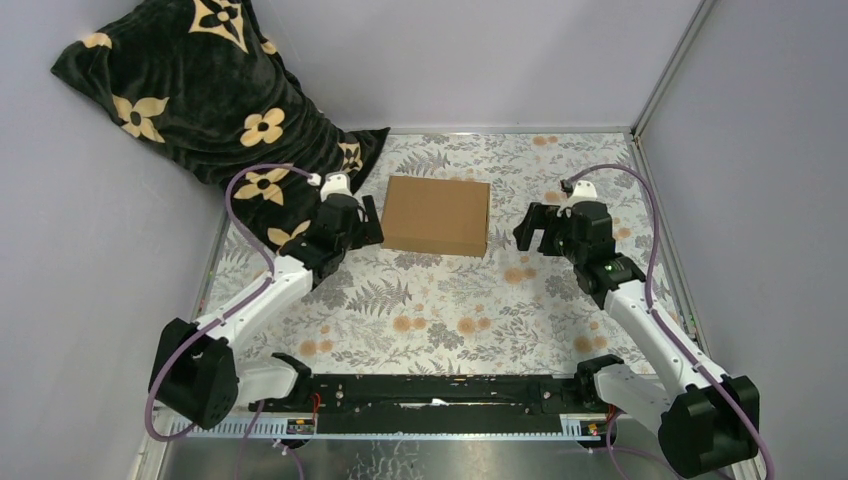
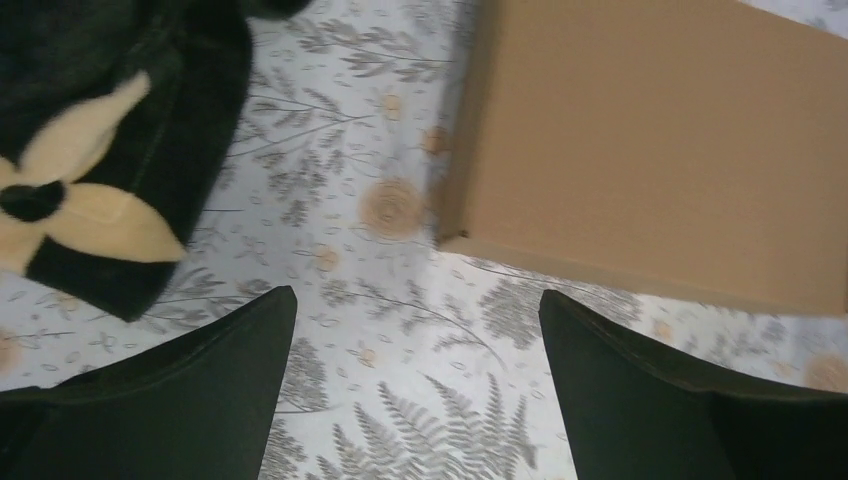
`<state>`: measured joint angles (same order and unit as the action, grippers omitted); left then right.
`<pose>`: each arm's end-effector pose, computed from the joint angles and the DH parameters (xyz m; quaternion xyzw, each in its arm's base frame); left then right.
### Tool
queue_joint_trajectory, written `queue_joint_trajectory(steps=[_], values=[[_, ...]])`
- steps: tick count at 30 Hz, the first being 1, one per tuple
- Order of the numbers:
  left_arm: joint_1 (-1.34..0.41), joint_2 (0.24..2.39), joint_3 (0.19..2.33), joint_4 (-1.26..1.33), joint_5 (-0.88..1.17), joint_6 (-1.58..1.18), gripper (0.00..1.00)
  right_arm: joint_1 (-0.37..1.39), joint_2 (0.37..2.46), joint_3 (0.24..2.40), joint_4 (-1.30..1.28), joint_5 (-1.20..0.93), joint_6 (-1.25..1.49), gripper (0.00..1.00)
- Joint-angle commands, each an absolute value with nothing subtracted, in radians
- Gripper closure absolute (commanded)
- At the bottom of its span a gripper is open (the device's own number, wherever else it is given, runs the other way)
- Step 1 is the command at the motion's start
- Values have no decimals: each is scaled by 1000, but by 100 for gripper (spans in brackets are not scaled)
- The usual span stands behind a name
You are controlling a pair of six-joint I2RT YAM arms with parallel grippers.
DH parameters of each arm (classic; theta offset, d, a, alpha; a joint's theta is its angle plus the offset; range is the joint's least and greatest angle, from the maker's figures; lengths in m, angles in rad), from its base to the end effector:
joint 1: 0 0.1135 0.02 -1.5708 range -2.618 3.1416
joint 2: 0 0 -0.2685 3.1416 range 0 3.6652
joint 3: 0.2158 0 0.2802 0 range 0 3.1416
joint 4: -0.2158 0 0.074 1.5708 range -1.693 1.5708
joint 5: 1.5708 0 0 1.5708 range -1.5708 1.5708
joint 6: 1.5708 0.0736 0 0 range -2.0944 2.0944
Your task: Fold the paper box
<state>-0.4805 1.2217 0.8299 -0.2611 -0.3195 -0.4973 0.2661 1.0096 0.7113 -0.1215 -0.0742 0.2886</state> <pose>0.2930 -0.1266 0.2293 -0.0779 0.8845 -0.0795 0.4531 0.2793 0.0818 0.2577 -0.0107 0.8385 0.1788 0.5146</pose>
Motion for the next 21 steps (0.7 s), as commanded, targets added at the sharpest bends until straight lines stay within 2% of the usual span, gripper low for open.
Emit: queue_joint_trajectory(steps=[1, 7, 11, 14, 17, 21], values=[[-387, 1225, 759, -104, -306, -418, 2, 248, 966, 654, 35, 56, 203, 0], [-282, 1174, 637, -9, -375, -361, 1, 148, 950, 558, 162, 265, 224, 0], [-276, 1140, 480, 248, -319, -212, 1, 140, 881, 384, 362, 355, 185, 0], [-257, 1137, 447, 340, -312, -173, 1, 140, 859, 247, 543, 382, 143, 0], [-231, 1126, 389, 454, -278, -120, 2, 140, 898, 174, 677, 428, 124, 0], [-216, 1147, 236, 742, -256, -73, 1, 140, 1036, 152, 867, 473, 110, 0]])
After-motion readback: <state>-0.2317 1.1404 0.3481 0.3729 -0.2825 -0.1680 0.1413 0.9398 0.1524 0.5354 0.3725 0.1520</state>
